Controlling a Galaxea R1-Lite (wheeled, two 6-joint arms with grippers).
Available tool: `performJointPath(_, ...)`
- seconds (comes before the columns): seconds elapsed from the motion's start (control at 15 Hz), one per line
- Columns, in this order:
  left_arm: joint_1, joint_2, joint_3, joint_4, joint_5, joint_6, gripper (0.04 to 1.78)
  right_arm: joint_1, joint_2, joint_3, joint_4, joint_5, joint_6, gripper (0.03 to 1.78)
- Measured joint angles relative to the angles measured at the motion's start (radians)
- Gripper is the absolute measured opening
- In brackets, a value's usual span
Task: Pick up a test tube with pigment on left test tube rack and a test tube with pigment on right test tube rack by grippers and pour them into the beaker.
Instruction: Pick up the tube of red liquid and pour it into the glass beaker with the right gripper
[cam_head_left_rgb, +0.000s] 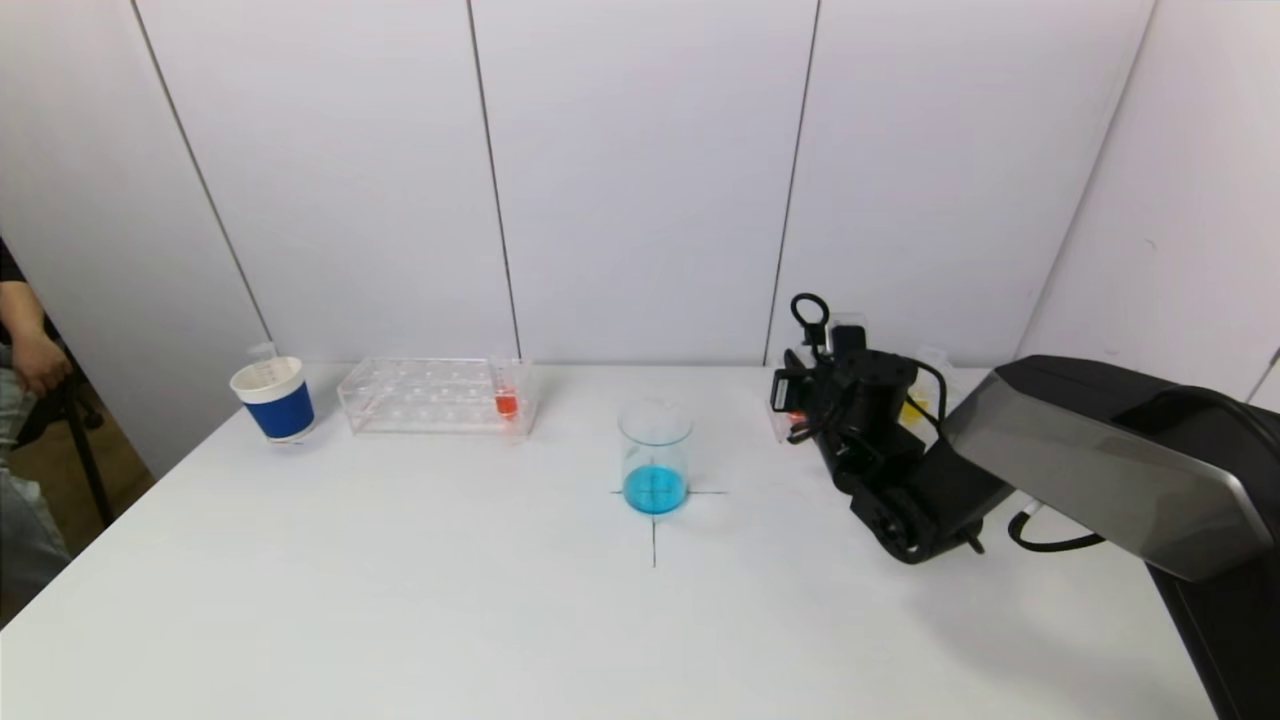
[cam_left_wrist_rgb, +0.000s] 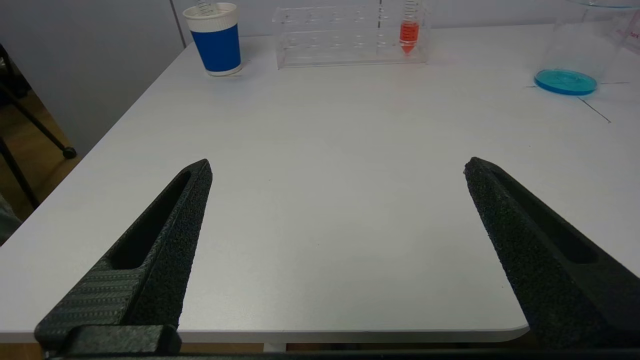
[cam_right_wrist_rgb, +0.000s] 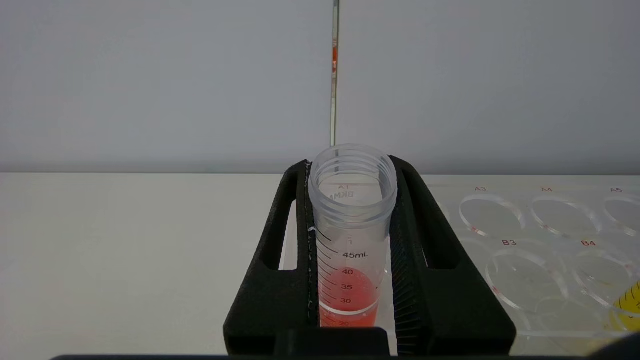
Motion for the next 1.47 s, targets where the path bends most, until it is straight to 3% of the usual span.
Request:
performJointPath(0.67,0.000,0.000,0.000,0.000,-0.001,0.000,1.76,0.000,-0.057,0.006,0.031,0.001,-0.031,0.47)
performJointPath(1.47,0.000,0.000,0.000,0.000,0.000,0.000,1.76,0.001,-0.236,-0.007,0.212,0.002,-0.074,0.47)
